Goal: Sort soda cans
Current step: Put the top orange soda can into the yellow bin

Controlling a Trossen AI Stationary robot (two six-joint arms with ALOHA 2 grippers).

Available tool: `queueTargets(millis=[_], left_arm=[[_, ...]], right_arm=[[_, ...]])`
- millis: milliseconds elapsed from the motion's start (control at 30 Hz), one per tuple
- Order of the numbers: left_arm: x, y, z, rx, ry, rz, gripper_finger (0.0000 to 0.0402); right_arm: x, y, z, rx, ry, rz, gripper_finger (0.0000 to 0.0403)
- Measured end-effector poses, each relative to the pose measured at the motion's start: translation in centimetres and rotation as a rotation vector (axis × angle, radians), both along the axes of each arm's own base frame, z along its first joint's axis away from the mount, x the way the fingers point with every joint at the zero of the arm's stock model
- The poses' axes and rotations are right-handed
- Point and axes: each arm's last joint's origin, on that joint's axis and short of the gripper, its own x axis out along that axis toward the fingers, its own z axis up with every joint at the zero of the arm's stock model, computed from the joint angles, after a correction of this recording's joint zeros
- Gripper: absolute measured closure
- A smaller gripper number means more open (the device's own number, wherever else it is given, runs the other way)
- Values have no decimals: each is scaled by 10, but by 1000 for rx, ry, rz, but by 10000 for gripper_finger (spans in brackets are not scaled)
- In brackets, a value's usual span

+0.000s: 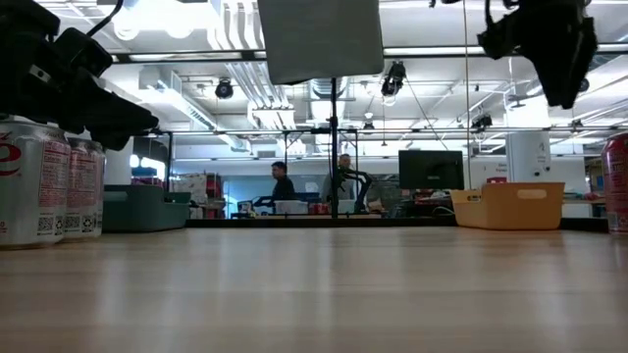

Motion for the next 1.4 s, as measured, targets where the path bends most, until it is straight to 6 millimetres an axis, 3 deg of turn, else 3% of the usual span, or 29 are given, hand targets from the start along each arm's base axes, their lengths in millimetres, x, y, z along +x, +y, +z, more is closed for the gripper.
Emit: queueTargets(millis=[333,533,833,1400], left_arm=[[0,0,0,0,5,0,328],[0,0,-1,0,6,-1,328],[0,0,-1,0,7,-1,328],[0,0,-1,1,9,-1,328]], right_arm=[[-49,-19,-12,29,-35,-118,28],[-64,-21,-30,64,12,-133,28],[-61,-21,-48,110,81,-132,28],[-32,-20,-73,317,201,-188,28]])
